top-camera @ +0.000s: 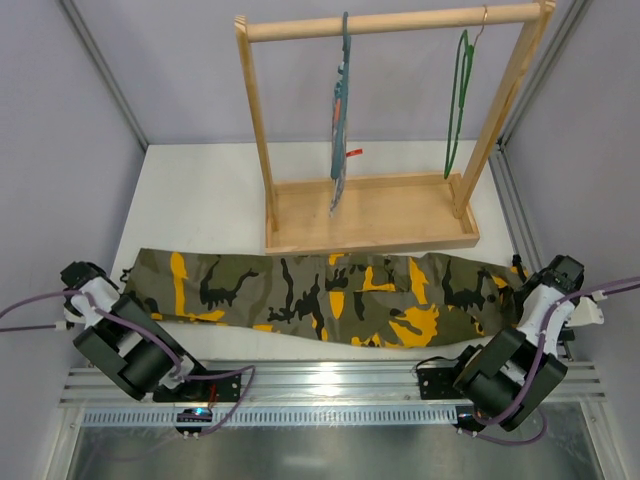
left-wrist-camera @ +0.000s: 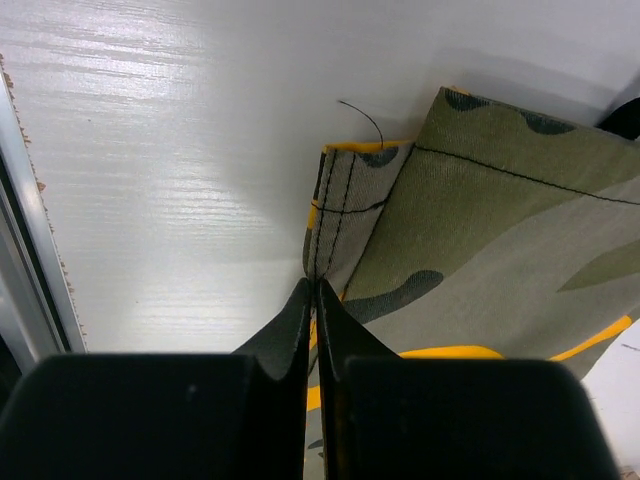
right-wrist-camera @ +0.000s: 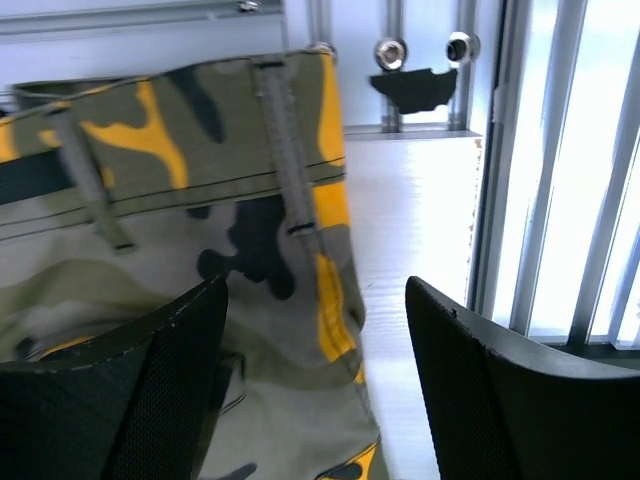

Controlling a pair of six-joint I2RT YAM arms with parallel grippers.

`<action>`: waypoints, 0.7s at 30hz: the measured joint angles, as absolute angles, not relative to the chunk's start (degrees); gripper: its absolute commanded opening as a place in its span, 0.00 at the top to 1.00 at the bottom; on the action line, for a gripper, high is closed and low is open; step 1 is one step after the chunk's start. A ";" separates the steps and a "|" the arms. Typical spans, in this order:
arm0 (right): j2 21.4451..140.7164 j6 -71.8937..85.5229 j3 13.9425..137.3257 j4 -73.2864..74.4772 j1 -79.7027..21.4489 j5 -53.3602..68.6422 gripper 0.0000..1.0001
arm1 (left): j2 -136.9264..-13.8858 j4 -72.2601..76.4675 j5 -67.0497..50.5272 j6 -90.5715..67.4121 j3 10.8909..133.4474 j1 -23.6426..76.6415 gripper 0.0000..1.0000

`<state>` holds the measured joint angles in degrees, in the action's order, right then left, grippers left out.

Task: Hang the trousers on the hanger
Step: Fold the trousers

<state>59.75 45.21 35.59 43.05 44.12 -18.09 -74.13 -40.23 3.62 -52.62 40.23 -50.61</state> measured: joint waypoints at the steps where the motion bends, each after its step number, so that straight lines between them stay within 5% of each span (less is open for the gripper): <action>1: 60.75 45.21 34.83 42.22 44.58 -18.04 0.26 | -74.52 -40.32 3.60 -52.71 40.45 -50.61 0.99; 5: 62.70 44.97 32.27 38.50 45.45 -18.24 0.30 | -76.01 -40.53 3.64 -52.97 41.06 -50.63 0.99; 8: 63.55 44.29 31.05 34.74 45.50 -18.37 0.58 | -76.01 -40.51 3.95 -53.17 41.06 -50.65 1.00; 9: 63.66 43.99 30.89 33.76 45.50 -18.48 0.80 | -75.99 -40.53 4.12 -53.19 41.06 -50.65 0.99; 11: 63.68 43.90 30.76 32.36 45.50 -19.16 0.94 | -75.99 -40.56 4.54 -53.23 41.06 -50.65 1.00; 21: 62.15 44.84 30.83 33.19 45.47 -24.43 0.96 | -76.36 -44.75 7.64 -53.34 44.58 -50.63 0.99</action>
<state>62.15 44.84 30.83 33.19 45.47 -24.43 -76.36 -44.75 7.64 -53.34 44.58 -50.63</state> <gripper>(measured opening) 0.063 0.008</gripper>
